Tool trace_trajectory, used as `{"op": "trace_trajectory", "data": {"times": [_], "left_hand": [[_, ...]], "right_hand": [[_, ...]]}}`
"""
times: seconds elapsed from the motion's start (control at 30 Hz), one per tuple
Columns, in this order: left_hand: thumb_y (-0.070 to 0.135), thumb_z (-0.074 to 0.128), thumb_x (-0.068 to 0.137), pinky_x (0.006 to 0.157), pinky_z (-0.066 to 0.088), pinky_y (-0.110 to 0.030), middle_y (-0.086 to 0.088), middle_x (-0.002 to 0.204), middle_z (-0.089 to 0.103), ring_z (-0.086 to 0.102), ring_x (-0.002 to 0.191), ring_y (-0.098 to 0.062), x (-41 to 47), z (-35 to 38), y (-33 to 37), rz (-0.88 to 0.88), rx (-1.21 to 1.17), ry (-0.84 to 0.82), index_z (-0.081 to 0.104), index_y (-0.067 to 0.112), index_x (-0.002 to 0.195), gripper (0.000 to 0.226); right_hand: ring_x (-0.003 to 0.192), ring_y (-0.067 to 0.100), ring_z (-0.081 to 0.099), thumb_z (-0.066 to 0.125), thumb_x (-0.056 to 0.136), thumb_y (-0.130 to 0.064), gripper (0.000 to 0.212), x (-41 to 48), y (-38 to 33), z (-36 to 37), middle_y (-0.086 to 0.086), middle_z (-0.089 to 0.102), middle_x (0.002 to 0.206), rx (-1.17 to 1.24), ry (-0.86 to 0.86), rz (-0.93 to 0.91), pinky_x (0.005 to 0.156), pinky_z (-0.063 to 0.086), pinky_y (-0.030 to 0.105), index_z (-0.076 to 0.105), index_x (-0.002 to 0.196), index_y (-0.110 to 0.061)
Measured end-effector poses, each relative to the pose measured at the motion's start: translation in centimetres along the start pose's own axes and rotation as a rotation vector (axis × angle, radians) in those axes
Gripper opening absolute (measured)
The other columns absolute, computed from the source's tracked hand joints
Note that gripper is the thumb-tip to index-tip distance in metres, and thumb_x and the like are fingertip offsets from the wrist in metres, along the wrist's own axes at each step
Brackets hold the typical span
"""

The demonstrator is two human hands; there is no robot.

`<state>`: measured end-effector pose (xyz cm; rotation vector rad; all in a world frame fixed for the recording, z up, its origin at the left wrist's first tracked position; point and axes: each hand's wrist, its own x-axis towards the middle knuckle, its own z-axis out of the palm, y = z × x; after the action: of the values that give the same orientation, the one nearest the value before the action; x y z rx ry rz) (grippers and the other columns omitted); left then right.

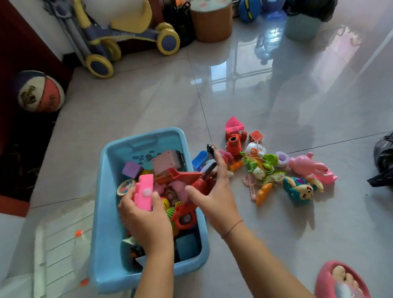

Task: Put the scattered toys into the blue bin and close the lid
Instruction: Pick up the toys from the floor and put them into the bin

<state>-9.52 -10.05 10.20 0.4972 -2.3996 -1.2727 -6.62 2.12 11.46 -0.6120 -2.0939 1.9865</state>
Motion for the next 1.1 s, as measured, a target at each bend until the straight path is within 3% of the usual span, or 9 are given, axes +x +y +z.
{"op": "trace_trajectory", "data": {"times": [0.07, 0.13, 0.2, 0.3, 0.4, 0.5, 0.67, 0.87, 1.1], "left_hand": [[0.017, 0.070, 0.079, 0.098, 0.037, -0.041, -0.019, 0.128, 0.051, 0.047, 0.117, -0.036, 1.5, -1.3, -1.7, -0.134, 0.070, 0.031, 0.055, 0.006, 0.121, 0.045], [0.024, 0.067, 0.082, 0.103, 0.034, -0.043, -0.015, 0.136, 0.045, 0.041, 0.125, -0.034, 2.0, -1.8, -2.4, -0.197, 0.088, 0.043, 0.052, 0.010, 0.126, 0.048], [0.025, 0.064, 0.085, 0.106, 0.033, -0.040, -0.011, 0.138, 0.043, 0.040, 0.129, -0.028, 1.5, -1.2, -1.8, -0.142, 0.053, 0.007, 0.050, 0.012, 0.128, 0.047], [0.021, 0.062, 0.087, 0.105, 0.032, -0.025, -0.007, 0.139, 0.041, 0.039, 0.129, -0.019, -1.3, 1.9, 0.4, 0.028, -0.012, -0.131, 0.050, 0.011, 0.129, 0.045], [0.017, 0.064, 0.086, 0.105, 0.024, -0.013, -0.007, 0.140, 0.041, 0.037, 0.131, -0.016, -5.7, 6.8, 2.3, 0.205, -0.029, -0.348, 0.050, 0.008, 0.129, 0.046], [0.024, 0.061, 0.088, 0.108, 0.023, -0.018, -0.003, 0.148, 0.032, 0.030, 0.137, -0.015, -9.6, 12.3, 2.0, 0.171, 0.051, -0.592, 0.042, 0.013, 0.137, 0.054], [0.038, 0.054, 0.091, 0.115, 0.024, -0.038, -0.003, 0.159, 0.006, 0.014, 0.144, -0.024, -10.8, 19.9, -3.5, -0.011, 0.526, -0.833, 0.014, 0.021, 0.149, 0.073], [0.035, 0.062, 0.086, 0.110, 0.031, -0.042, -0.008, 0.152, 0.016, 0.020, 0.139, -0.030, -8.5, 24.8, -5.7, 0.052, 0.800, -0.842, 0.009, 0.023, 0.150, 0.084], [0.024, 0.065, 0.084, 0.092, 0.046, -0.038, -0.008, 0.132, 0.037, 0.043, 0.118, -0.029, -9.2, 24.3, -5.9, 0.041, 0.804, -0.801, 0.032, 0.018, 0.133, 0.059]], "right_hand": [[0.120, 0.003, 0.040, 0.070, 0.074, -0.028, 0.086, -0.2, 0.1, 1.7, -0.010, 0.036, 0.131, -0.137, -0.138, -0.012, 0.104, 0.034, 0.023, 0.021, 0.144, -0.037], [0.124, 0.007, 0.037, 0.068, 0.076, -0.028, 0.075, 0.1, 1.3, 1.9, -0.006, 0.038, 0.134, -0.260, -0.099, -0.030, 0.110, 0.033, 0.031, 0.031, 0.141, -0.031], [0.120, 0.011, 0.042, 0.067, 0.076, -0.023, 0.063, 0.7, 3.1, 0.5, -0.002, 0.043, 0.131, -0.309, 0.036, -0.028, 0.108, 0.036, 0.032, 0.043, 0.134, -0.026], [0.120, 0.014, 0.042, 0.067, 0.078, -0.016, 0.057, 1.7, 7.0, -3.5, 0.004, 0.044, 0.131, -0.390, 0.204, 0.076, 0.106, 0.031, 0.023, 0.047, 0.131, -0.022], [0.127, 0.023, 0.041, 0.067, 0.079, -0.021, 0.061, 2.8, 11.3, -8.0, 0.007, 0.036, 0.137, -0.462, 0.290, 0.241, 0.108, 0.036, 0.035, 0.042, 0.135, -0.022], [0.130, 0.027, 0.037, 0.069, 0.079, -0.031, 0.067, 4.3, 15.2, -11.5, 0.009, 0.031, 0.141, -0.513, 0.309, 0.353, 0.109, 0.035, 0.040, 0.037, 0.138, -0.025], [0.129, 0.028, 0.038, 0.068, 0.078, -0.046, 0.075, 7.2, 19.5, -13.7, 0.008, 0.028, 0.142, -0.718, 0.140, 0.429, 0.105, 0.039, 0.039, 0.031, 0.141, -0.031], [0.114, 0.031, 0.048, 0.063, 0.082, -0.040, 0.066, 9.1, 22.3, -12.3, 0.009, 0.031, 0.131, -0.853, 0.152, 0.447, 0.093, 0.046, 0.037, 0.032, 0.139, -0.029], [0.103, 0.026, 0.052, 0.057, 0.088, -0.023, 0.057, 7.5, 22.5, -13.0, 0.006, 0.042, 0.119, -0.760, 0.181, 0.381, 0.082, 0.048, 0.033, 0.035, 0.140, -0.029]]}}
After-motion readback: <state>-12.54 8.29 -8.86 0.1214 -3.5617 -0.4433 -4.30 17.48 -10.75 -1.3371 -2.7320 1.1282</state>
